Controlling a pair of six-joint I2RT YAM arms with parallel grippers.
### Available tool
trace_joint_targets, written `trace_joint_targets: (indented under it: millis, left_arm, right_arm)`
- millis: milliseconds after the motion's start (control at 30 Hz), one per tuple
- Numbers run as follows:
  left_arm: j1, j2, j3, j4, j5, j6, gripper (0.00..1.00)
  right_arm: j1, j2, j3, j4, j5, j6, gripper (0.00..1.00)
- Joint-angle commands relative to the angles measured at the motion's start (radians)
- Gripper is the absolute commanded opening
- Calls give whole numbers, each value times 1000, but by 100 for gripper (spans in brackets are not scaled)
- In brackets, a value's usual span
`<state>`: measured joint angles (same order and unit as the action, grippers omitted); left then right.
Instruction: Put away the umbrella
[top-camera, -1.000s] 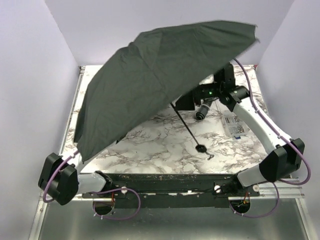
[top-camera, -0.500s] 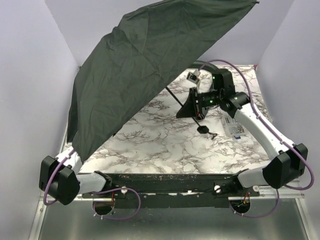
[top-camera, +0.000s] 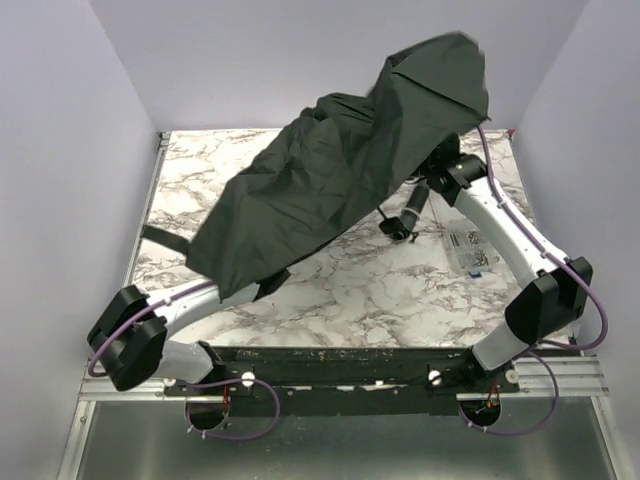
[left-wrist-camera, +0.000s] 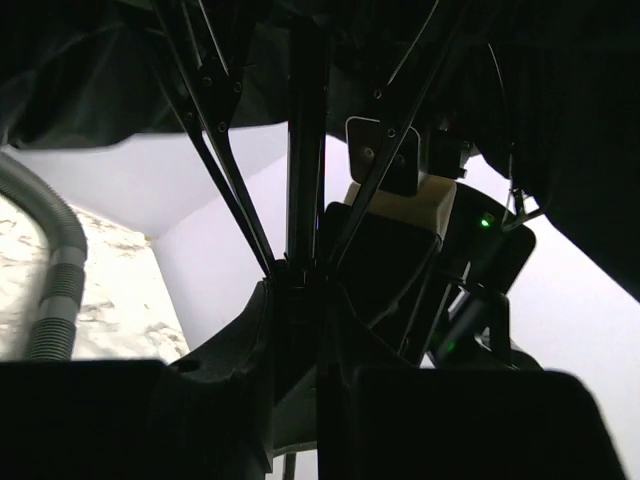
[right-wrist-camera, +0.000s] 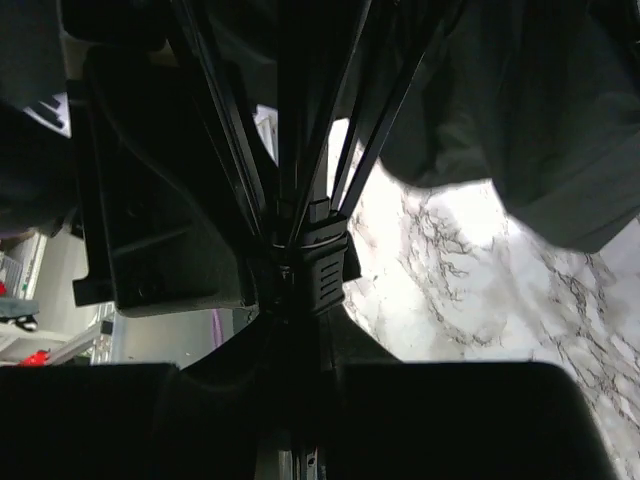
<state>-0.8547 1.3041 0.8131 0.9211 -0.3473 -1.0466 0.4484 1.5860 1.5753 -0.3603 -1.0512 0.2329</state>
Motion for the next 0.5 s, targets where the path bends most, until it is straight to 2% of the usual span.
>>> trace_joint_targets:
  millis: [0,167,200,233,333,400,467]
  left_arm:
    - [-114,56,-20,46,104,-75,0]
    - [-136,86,-80,117,42,-137,0]
    - [-135,82,-92,125,18,-142,0]
    - [-129,72,-100,135,0,-144,0]
    - [-80,33,-112,145,-37,-129,0]
    - [-40,4,-106,126,-44,-107,0]
    - [-2,-20,-94,108,-42,-75,0]
  right_arm:
    - [6,10,6,171,150,55,0]
    - [6,-24,-81,186,169,46,1]
    - [6,-31,-97,182,149,33,7]
    - [6,-40,-113,182,131,23,22]
    - [6,-80,-173,167,85,-10,52]
    - [6,-104,-199,130,62,-45,64]
    - [6,-129,-222,90,50,-72,70]
